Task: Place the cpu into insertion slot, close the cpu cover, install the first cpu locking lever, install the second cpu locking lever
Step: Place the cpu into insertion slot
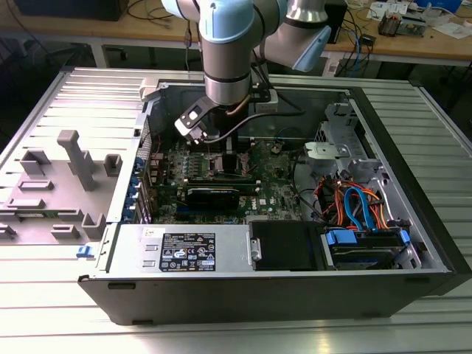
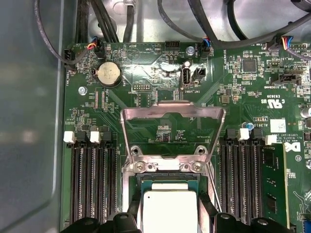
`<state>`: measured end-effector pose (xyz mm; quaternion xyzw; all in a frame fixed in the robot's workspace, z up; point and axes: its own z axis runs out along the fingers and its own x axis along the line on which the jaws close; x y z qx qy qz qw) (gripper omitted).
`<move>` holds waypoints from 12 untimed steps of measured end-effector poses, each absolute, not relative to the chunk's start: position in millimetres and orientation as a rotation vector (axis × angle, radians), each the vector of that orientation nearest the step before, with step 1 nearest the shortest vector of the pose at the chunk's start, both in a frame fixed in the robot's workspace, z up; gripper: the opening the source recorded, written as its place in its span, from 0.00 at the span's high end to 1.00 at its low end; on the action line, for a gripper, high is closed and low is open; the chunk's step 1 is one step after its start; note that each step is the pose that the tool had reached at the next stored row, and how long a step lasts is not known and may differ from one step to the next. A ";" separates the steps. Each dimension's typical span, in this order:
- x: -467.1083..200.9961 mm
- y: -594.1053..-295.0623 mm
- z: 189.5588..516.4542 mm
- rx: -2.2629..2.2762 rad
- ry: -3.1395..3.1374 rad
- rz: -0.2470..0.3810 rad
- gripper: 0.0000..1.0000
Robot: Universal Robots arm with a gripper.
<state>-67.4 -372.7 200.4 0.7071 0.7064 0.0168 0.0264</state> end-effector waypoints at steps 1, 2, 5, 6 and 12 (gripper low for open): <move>-67.4 -372.7 200.3 2.185 2.182 0.051 0.45; -67.3 -372.7 200.3 2.185 2.181 0.051 0.45; -66.9 -372.5 199.9 2.186 2.180 0.051 0.45; -66.9 -372.5 199.7 2.186 2.180 0.051 0.45; -67.0 -372.4 197.9 2.186 2.180 0.050 0.45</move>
